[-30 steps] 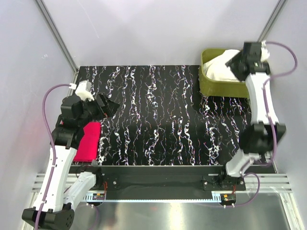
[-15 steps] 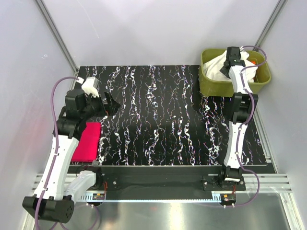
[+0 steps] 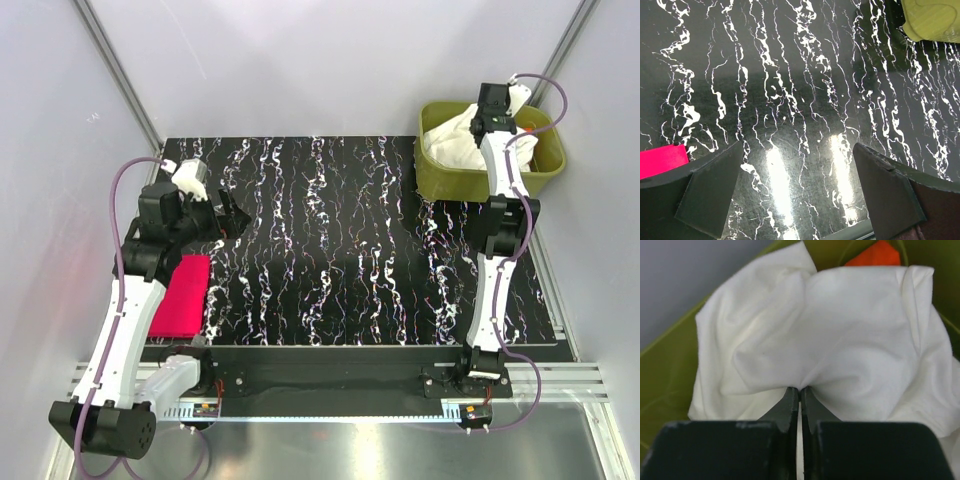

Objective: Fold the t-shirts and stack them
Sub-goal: Grab the tshirt from the pile, then move the tshirt to the center of the board

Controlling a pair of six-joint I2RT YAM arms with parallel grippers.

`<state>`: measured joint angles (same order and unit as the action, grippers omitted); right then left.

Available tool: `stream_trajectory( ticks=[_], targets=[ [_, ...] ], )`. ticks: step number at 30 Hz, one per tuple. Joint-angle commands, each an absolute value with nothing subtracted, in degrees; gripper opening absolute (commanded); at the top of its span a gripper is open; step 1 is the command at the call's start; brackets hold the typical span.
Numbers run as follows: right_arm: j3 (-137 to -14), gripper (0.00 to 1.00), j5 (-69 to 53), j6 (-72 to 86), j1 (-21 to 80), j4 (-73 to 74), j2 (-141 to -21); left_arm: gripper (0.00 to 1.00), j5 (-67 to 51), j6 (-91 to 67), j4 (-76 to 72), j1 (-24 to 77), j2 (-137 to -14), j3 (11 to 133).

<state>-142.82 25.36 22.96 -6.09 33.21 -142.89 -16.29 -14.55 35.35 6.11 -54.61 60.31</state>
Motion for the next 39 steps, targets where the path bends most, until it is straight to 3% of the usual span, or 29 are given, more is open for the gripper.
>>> stream_trajectory(
  ticks=[1,5,10,15,20,26,37,39],
  targets=[
    [-145.8,0.00,29.2,21.3,-6.3,27.1,-134.0,0.99,-17.5,-15.8,32.0,5.8,-54.4,62.3],
    [-152.1,0.00,29.7,21.4,-6.2,23.7,-128.3,0.99,-18.0,-16.7,31.7,5.9,-53.2,61.8],
    [-148.7,0.00,27.5,22.9,-4.3,7.4,-118.0,0.99,-18.2,-17.8,32.9,5.9,-50.7,60.8],
    [-156.1,0.00,23.5,23.3,-2.4,3.0,-117.8,0.98,-17.8,-19.1,35.4,5.9,-47.6,60.5],
    [-156.4,0.00,19.5,28.5,-0.4,5.9,-114.9,0.97,-17.7,-20.4,39.7,5.8,-45.0,61.9],
    [-157.8,0.00,14.6,30.4,11.1,5.1,-110.6,0.95,-17.7,-22.1,44.9,5.8,-41.5,62.5],
    [-139.3,0.00,1.3,53.3,24.9,20.5,-99.1,0.95,-16.3,-23.3,50.0,5.8,-36.0,64.9],
    [-132.5,0.18,-6.6,53.7,25.7,24.0,-97.2,0.95,-15.9,-23.9,50.4,5.8,-35.9,65.4]
  ],
)
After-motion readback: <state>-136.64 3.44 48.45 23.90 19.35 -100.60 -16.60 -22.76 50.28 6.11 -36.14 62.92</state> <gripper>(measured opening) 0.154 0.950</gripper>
